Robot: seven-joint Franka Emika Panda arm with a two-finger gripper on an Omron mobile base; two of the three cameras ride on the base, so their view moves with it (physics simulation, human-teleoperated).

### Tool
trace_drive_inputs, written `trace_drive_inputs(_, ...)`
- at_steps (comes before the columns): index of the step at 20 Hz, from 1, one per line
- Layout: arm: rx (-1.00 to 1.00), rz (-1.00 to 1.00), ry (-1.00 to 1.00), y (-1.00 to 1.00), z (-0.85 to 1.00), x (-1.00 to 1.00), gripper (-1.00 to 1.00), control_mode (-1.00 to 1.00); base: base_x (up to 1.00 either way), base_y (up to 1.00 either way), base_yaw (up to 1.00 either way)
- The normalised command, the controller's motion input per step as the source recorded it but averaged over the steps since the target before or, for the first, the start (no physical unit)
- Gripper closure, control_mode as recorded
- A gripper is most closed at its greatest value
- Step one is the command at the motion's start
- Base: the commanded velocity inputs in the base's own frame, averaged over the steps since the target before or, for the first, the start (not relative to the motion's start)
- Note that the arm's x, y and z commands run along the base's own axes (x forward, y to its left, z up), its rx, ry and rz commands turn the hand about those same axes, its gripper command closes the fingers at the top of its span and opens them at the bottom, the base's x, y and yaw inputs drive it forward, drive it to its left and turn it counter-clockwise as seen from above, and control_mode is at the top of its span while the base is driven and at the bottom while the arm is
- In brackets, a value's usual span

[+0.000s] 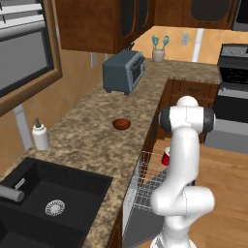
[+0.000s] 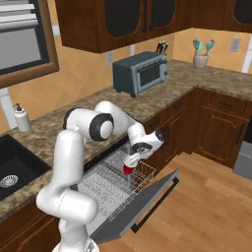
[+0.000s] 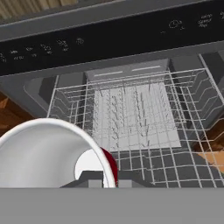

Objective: Pick up the cup and bowl from the counter, place them in the dishwasher, and close the dishwasher door.

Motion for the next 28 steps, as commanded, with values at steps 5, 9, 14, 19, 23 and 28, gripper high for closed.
trace_drive_inputs(5,0.00,0.02,-0.08,0.00,-0.52,0.51,1.00,-1.00,0.00,0.00,0.00)
trace_drive_inputs(9,0.00,0.03,-0.08,0.13,-0.59,0.28,1.00,-1.00,0.00,0.00,0.00)
trace_drive_inputs(14,-0.02,0.01,-0.01,0.49,-0.56,0.15,1.00,-1.00,0.00,0.00,0.00)
trace_drive_inputs(19,-0.01,0.01,0.00,0.28,-0.41,0.51,1.00,-1.00,0.00,0.00,0.00)
trace_drive_inputs(23,0.00,0.03,0.00,0.09,-0.50,0.38,1.00,-1.00,0.00,0.00,0.00)
trace_drive_inputs(28,0.00,0.06,0.00,0.04,-0.61,0.18,1.00,-1.00,0.00,0.00,0.00)
